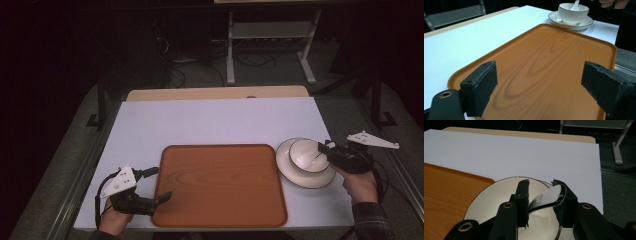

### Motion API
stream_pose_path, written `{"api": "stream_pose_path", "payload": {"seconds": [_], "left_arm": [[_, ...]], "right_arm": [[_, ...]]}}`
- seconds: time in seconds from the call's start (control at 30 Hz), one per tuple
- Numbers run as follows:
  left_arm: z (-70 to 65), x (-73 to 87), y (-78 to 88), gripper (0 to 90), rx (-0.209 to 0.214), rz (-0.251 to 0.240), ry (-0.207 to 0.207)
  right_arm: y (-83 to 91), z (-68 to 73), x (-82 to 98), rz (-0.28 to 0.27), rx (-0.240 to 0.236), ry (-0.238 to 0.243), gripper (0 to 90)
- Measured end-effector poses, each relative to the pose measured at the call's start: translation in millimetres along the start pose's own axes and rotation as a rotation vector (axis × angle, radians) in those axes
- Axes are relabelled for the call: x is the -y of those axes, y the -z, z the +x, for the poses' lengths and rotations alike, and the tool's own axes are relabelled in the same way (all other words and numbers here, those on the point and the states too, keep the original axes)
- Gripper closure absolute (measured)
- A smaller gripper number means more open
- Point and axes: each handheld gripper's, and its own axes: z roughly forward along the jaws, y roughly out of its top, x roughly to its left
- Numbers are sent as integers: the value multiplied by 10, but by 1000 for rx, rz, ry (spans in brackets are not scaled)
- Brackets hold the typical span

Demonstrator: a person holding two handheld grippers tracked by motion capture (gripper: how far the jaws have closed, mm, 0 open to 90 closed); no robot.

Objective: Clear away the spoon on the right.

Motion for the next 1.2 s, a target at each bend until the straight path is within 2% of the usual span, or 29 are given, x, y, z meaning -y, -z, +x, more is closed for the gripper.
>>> {"api": "stream_pose_path", "payload": {"seconds": [0.57,1.2], "left_arm": [[-1,-1,1,128,0,0,-2],[2,-1,8,128,0,-6,-4]], "right_arm": [[15,31,-125,-28,-43,21,777],[41,29,-203,-30,-71,45,831]]}}
